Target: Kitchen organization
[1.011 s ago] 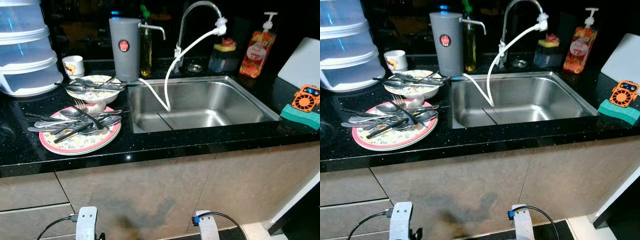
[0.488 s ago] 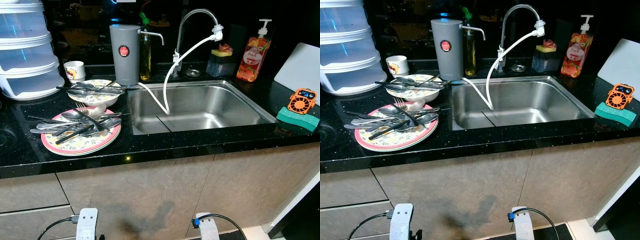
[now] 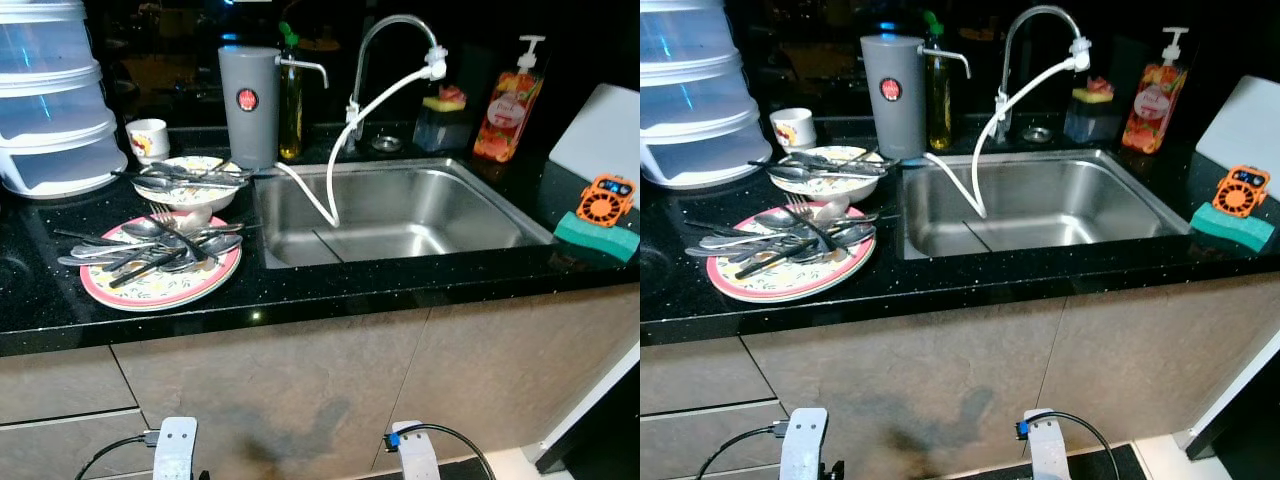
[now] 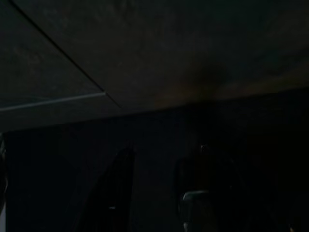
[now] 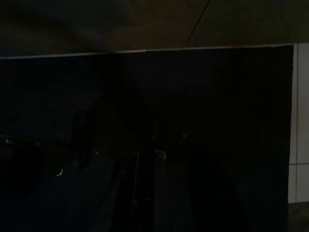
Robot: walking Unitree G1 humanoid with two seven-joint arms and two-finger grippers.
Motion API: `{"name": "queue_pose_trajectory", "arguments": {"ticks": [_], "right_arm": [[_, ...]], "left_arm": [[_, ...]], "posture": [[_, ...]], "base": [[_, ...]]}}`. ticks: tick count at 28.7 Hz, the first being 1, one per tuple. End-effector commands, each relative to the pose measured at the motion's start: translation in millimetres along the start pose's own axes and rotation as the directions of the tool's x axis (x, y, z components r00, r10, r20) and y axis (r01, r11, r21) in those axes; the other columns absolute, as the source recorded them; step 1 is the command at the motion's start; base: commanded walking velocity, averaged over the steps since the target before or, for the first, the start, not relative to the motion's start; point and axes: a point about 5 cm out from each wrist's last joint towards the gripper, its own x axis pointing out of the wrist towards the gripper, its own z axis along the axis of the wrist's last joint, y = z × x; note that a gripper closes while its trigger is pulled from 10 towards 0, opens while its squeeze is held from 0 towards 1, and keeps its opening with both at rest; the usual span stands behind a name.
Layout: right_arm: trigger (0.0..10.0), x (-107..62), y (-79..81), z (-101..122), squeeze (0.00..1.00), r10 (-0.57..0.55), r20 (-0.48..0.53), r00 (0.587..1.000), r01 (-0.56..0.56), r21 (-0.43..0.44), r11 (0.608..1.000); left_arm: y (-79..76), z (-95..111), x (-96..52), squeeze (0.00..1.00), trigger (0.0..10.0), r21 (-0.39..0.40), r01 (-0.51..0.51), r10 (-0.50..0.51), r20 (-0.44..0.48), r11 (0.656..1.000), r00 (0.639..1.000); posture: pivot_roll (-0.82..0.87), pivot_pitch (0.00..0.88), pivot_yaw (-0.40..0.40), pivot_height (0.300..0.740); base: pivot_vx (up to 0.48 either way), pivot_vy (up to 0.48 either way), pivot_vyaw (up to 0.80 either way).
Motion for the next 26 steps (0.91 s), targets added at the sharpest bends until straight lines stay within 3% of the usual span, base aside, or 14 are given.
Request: {"name": "queue_pose_trajectory", "arguments": {"ticks": [1, 6, 26], "right_arm": [[10.0, -0.1, 0.9, -3.1, 0.00, 0.003, -0.015, 1.000, -0.002, 0.021, 1.000], [10.0, 0.1, 0.1, -1.3, 0.00, 0.007, -0.020, 1.000, -0.007, 0.025, 1.000], [10.0, 0.4, 1.2, 0.0, 0.00, 0.005, -0.021, 1.000, -0.005, 0.039, 0.999]], "left_arm": [[1.8, -4.5, -1.6, 0.00, 10.0, 0.024, 0.008, -0.007, -0.011, 1.000, 1.000], [2.9, -3.3, -1.6, 0.00, 10.0, 0.023, -0.004, 0.004, -0.004, 1.000, 1.000], [-0.3, 8.1, 0.8, 0.00, 10.0, 0.038, 0.007, -0.008, 0.035, 0.999, 0.999]], "posture": [[-0.01, 0.118, 0.008, 0.740], [-0.02, 0.181, -0.003, 0.740], [-0.03, 0.197, -0.005, 0.740]], "base": [[0.000, 0.000, 0.00], [0.000, 0.000, 0.00], [0.000, 0.000, 0.00]]}}
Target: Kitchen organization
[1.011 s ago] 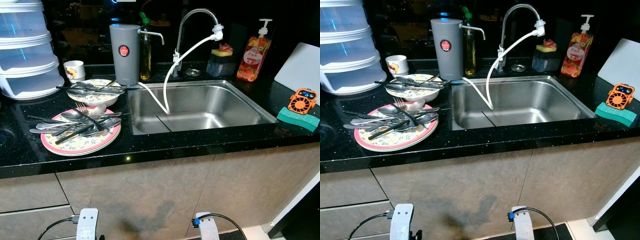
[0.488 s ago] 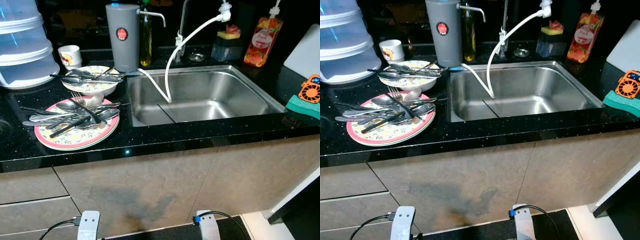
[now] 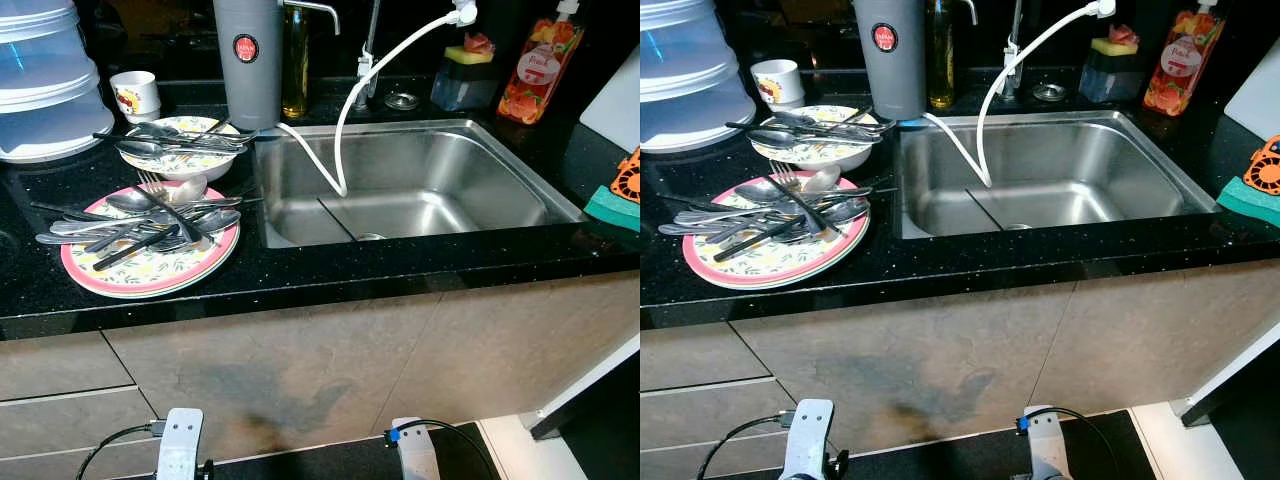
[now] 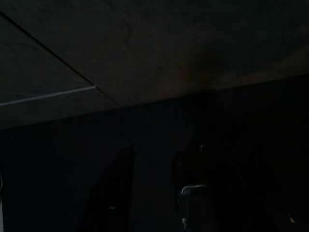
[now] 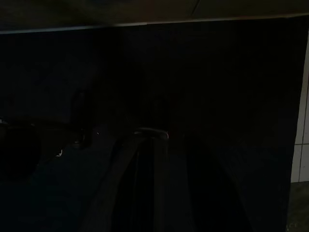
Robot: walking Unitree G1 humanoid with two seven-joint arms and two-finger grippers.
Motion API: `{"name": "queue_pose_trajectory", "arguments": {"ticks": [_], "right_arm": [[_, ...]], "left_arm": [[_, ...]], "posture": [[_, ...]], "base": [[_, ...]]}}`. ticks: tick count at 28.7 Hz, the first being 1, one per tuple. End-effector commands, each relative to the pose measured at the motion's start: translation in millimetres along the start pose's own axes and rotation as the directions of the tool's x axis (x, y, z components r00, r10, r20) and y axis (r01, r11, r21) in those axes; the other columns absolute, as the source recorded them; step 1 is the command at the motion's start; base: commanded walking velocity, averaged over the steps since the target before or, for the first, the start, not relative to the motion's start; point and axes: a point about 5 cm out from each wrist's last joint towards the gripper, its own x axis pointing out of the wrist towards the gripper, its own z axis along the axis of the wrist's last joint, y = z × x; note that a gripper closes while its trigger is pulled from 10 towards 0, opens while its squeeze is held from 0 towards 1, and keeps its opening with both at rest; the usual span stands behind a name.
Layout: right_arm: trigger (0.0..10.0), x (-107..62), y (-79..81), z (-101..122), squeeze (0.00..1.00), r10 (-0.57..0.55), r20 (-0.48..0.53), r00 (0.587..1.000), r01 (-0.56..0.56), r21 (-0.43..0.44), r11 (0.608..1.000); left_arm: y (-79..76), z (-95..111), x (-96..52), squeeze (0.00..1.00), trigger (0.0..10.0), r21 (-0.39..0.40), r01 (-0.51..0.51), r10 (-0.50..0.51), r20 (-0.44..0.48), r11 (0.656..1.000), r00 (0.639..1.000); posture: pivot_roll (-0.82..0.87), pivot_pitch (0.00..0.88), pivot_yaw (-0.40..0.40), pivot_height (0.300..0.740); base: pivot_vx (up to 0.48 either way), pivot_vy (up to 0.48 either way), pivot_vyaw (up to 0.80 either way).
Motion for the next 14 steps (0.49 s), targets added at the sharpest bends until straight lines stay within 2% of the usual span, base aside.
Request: {"name": "queue_pose_trajectory", "arguments": {"ticks": [1, 14], "right_arm": [[10.0, -0.2, 0.4, -4.6, 0.00, -0.003, -0.020, 1.000, 0.003, 0.022, 1.000], [10.0, 0.1, 0.4, -1.9, 0.00, -0.002, -0.017, 1.000, 0.002, 0.028, 1.000]], "left_arm": [[2.5, -7.6, -2.2, 0.00, 10.0, 0.009, -0.003, 0.003, -0.025, 1.000, 1.000], [2.3, -8.9, -2.1, 0.00, 10.0, 0.014, -0.006, 0.006, -0.039, 1.000, 0.999]], "posture": [[-0.03, 0.197, -0.005, 0.740], [-0.02, 0.191, -0.002, 0.740]], "base": [[0.000, 0.000, 0.00], [0.000, 0.000, 0.00]]}}
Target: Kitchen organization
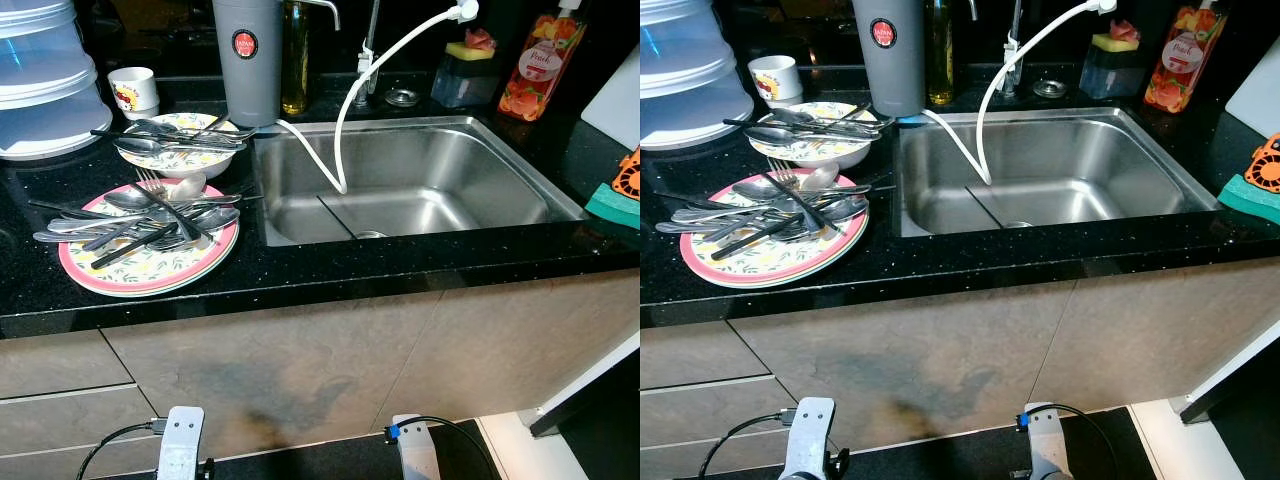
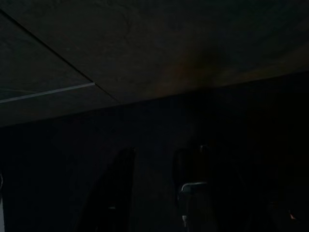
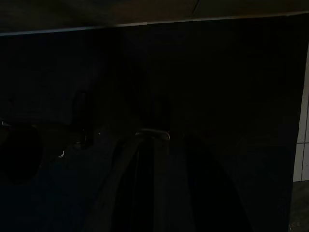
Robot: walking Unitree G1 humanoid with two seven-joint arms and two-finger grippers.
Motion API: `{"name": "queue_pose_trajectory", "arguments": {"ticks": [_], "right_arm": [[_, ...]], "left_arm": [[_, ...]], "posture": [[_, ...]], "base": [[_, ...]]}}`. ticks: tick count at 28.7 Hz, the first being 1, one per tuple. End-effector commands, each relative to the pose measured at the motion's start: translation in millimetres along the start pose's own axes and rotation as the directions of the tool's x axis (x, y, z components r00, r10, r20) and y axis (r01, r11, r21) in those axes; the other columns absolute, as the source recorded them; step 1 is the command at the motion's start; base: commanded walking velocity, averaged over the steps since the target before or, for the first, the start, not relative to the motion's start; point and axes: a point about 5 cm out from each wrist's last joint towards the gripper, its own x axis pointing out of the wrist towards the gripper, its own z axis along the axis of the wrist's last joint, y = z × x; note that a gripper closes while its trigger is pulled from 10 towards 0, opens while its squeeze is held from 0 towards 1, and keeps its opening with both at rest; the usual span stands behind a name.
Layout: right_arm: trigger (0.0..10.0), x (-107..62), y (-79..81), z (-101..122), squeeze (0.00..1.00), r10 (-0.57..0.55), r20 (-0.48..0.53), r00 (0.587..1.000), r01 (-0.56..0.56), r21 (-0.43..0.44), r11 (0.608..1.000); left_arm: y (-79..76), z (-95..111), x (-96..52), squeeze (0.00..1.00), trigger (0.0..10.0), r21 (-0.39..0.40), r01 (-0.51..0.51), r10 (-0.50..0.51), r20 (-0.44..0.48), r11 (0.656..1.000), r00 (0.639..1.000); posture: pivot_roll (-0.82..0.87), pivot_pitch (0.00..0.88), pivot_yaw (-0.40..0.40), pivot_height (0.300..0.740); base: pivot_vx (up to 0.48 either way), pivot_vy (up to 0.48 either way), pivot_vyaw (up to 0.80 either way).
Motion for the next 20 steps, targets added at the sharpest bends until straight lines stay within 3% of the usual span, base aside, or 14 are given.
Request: {"name": "queue_pose_trajectory", "arguments": {"ticks": [1, 20], "right_arm": [[10.0, -0.3, 0.3, -5.5, 0.00, -0.002, -0.021, 1.000, 0.003, 0.018, 1.000], [10.0, -0.1, -0.1, -3.3, 0.00, -0.001, -0.017, 1.000, 0.002, 0.012, 1.000]], "left_arm": [[2.6, -9.4, -2.5, 0.00, 10.0, 0.009, -0.007, 0.008, -0.034, 1.000, 0.999], [3.0, -9.0, -2.5, 0.00, 10.0, -0.012, -0.018, 0.018, -0.030, 1.000, 0.999]], "posture": [[-0.02, 0.191, -0.002, 0.740], [-0.02, 0.184, -0.007, 0.740]], "base": [[0.000, 0.000, 0.00], [0.000, 0.000, 0.00]]}}
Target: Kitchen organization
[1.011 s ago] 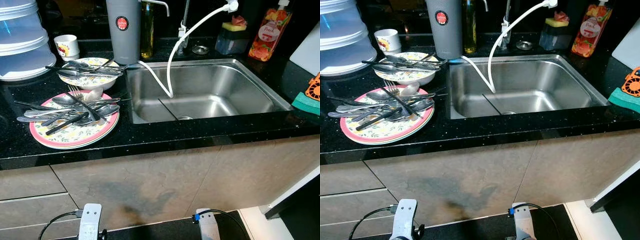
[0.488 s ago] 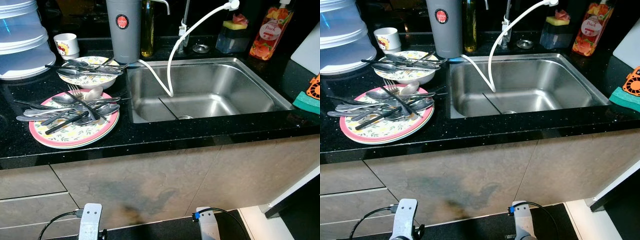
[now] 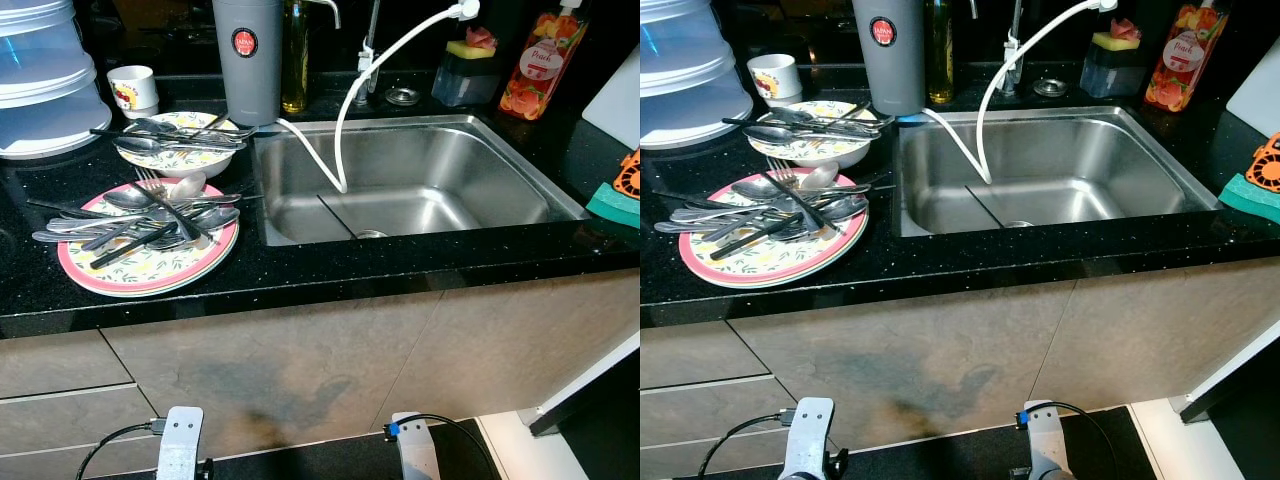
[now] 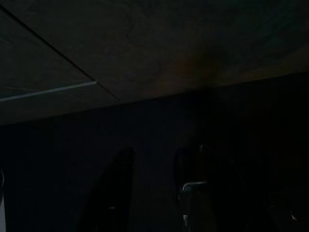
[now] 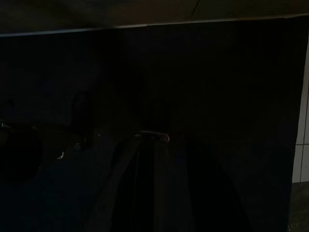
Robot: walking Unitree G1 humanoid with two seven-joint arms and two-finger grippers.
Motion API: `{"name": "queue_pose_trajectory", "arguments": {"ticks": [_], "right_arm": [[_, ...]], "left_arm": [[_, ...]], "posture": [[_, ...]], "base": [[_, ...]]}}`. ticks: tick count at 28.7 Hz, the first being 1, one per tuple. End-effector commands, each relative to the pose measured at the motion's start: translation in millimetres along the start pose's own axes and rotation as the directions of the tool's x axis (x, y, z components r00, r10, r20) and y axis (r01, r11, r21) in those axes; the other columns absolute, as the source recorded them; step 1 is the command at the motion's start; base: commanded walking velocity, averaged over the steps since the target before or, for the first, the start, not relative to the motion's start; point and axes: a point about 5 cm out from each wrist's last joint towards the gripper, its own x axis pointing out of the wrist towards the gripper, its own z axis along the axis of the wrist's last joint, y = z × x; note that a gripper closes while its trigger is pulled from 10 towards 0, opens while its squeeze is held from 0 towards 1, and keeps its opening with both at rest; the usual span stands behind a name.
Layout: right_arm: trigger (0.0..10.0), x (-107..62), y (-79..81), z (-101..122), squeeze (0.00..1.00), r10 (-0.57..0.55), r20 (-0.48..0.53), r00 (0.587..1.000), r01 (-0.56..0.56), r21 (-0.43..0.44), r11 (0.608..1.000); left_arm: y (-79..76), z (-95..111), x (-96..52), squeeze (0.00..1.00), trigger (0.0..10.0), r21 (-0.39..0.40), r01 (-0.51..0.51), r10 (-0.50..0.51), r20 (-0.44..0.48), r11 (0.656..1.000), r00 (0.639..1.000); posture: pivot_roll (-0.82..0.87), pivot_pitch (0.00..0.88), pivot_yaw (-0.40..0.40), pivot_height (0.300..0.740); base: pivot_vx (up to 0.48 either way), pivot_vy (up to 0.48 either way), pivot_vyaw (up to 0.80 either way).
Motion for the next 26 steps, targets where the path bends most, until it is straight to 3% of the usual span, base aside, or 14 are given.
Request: {"name": "queue_pose_trajectory", "arguments": {"ticks": [1, 10, 17, 26], "right_arm": [[10.0, -0.4, -0.2, -5.9, 0.00, -0.001, -0.024, 1.000, 0.002, 0.014, 1.000], [10.0, -0.5, 1.5, -8.8, 0.00, 0.006, -0.035, 0.999, -0.004, 0.052, 0.999], [10.0, -0.7, 5.6, -12.2, 0.00, 0.036, -0.037, 0.999, -0.031, 0.135, 0.990], [10.0, -0.7, 8.5, -9.1, 0.00, 0.076, 0.002, 0.997, -0.076, 0.115, 0.990]], "left_arm": [[2.4, -8.7, -2.4, 0.00, 10.0, -0.009, -0.010, 0.009, -0.028, 1.000, 1.000], [1.7, -9.3, -2.9, 0.00, 10.0, -0.015, 0.000, -0.001, -0.027, 1.000, 1.000], [1.6, -9.9, -3.8, 0.00, 10.0, -0.022, 0.020, -0.020, -0.018, 1.000, 1.000], [1.4, -11.9, -4.3, 0.00, 10.0, -0.010, 0.031, -0.031, -0.028, 0.999, 0.999]], "posture": [[-0.02, 0.185, -0.007, 0.740], [-0.02, 0.190, -0.004, 0.740], [-0.02, 0.190, -0.004, 0.740], [-0.02, 0.191, 0.003, 0.740]], "base": [[0.000, 0.000, 0.00], [0.000, 0.000, 0.00], [0.000, 0.000, 0.00], [0.000, 0.000, 0.00]]}}
